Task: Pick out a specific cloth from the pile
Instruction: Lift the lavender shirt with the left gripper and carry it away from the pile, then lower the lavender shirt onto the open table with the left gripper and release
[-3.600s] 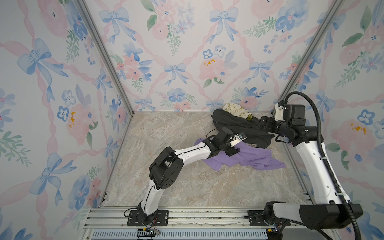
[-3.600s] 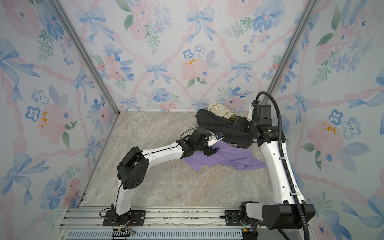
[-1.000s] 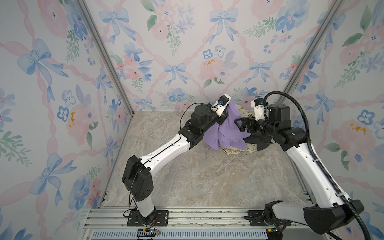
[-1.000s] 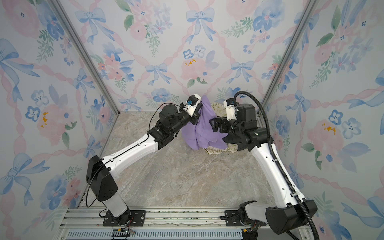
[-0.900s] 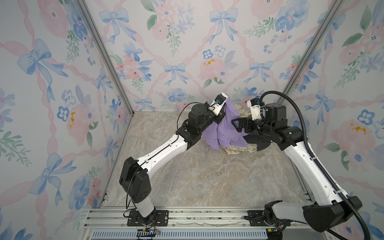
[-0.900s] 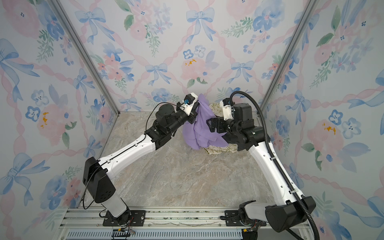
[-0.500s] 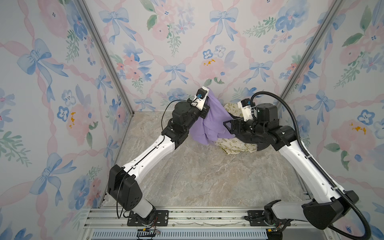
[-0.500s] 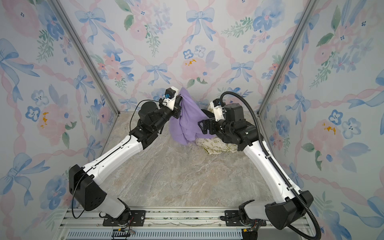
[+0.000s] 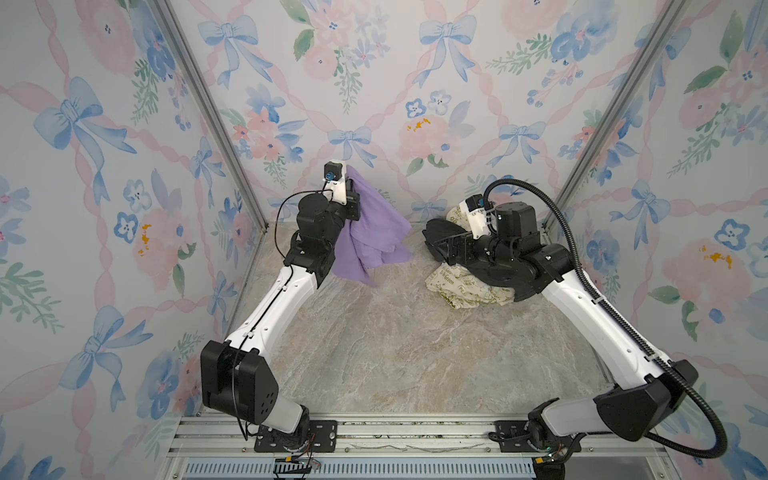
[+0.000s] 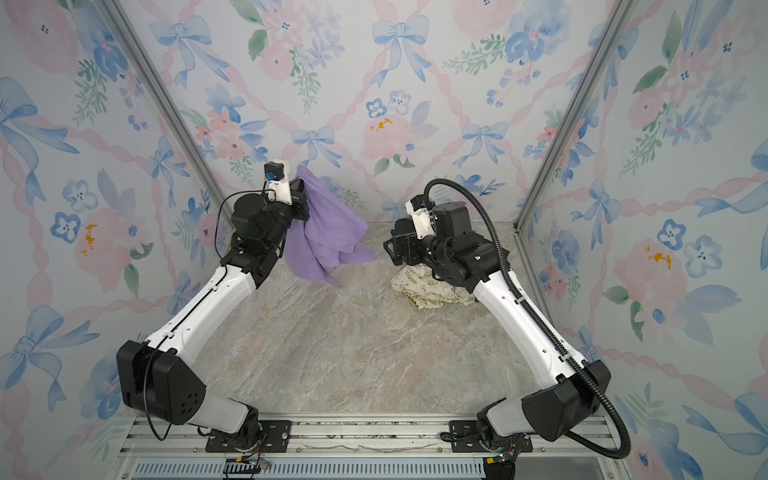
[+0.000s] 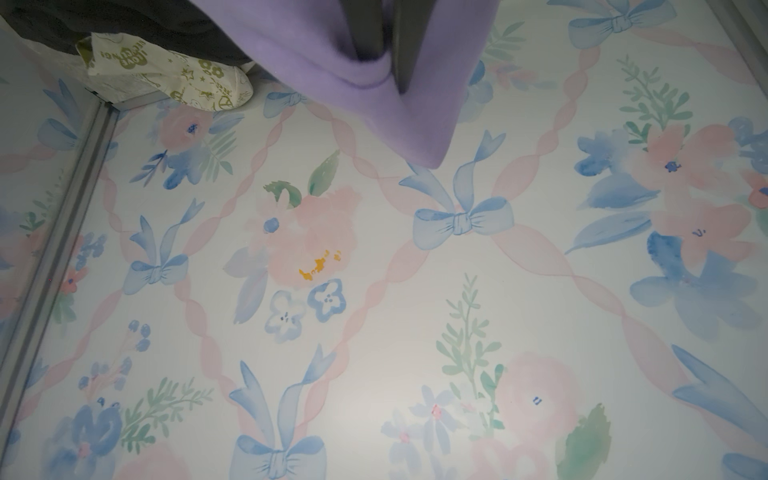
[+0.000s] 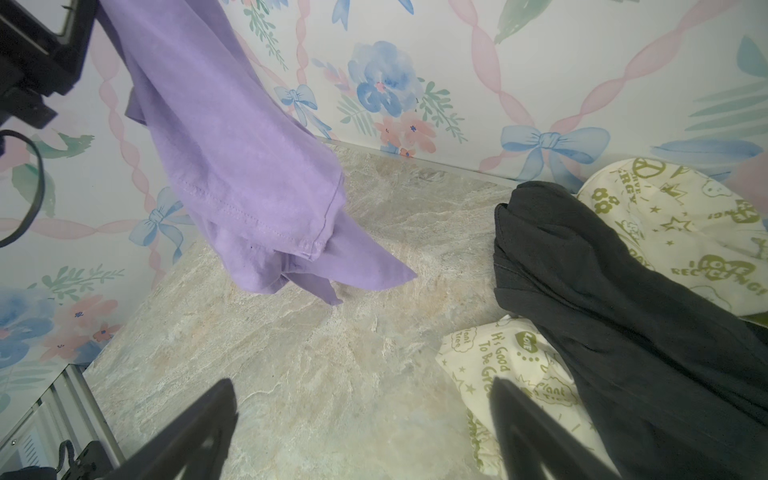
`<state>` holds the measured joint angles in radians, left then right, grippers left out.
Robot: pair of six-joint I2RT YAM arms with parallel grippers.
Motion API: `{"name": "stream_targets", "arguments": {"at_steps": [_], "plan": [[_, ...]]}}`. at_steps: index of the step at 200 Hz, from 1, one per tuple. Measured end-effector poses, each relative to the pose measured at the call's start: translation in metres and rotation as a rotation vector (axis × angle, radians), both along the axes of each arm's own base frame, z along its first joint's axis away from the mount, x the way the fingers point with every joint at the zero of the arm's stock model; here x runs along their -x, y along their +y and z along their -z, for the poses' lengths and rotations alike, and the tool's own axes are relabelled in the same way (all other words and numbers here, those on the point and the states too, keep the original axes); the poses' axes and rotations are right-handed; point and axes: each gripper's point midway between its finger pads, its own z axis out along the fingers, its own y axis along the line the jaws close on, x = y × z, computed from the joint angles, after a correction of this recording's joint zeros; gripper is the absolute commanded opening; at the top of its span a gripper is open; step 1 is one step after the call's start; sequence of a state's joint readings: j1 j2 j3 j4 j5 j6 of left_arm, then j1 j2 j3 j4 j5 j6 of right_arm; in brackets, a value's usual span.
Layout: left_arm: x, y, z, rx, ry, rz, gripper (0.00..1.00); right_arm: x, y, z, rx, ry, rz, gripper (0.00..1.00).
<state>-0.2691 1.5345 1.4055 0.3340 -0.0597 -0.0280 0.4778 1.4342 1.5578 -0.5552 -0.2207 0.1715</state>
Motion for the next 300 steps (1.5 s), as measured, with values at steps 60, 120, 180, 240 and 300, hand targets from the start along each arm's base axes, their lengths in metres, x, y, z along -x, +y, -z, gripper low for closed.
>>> {"name": "stream_targets", "arguments": {"at_steps": [60, 120, 180, 240, 300], "plan": [[-0.086, 0.034, 0.025, 0.064, 0.054, -0.038, 0.0, -0.005, 0.004, 0.001, -0.003, -0.006, -0.003, 0.97], [-0.076, 0.043, 0.059, 0.104, 0.115, -0.022, 0.0, -0.013, 0.007, 0.009, 0.006, 0.006, 0.003, 0.97], [0.035, 0.056, 0.25, 0.154, 0.539, -0.056, 0.0, -0.034, 0.022, 0.027, 0.02, 0.05, -0.015, 0.97], [0.121, 0.059, 0.332, 0.256, 0.762, -0.115, 0.0, -0.071, 0.049, 0.044, 0.02, 0.101, -0.049, 0.97], [0.175, 0.044, 0.399, 0.325, 1.012, -0.11, 0.37, -0.093, 0.073, 0.058, -0.006, 0.144, -0.1, 0.97]]}}
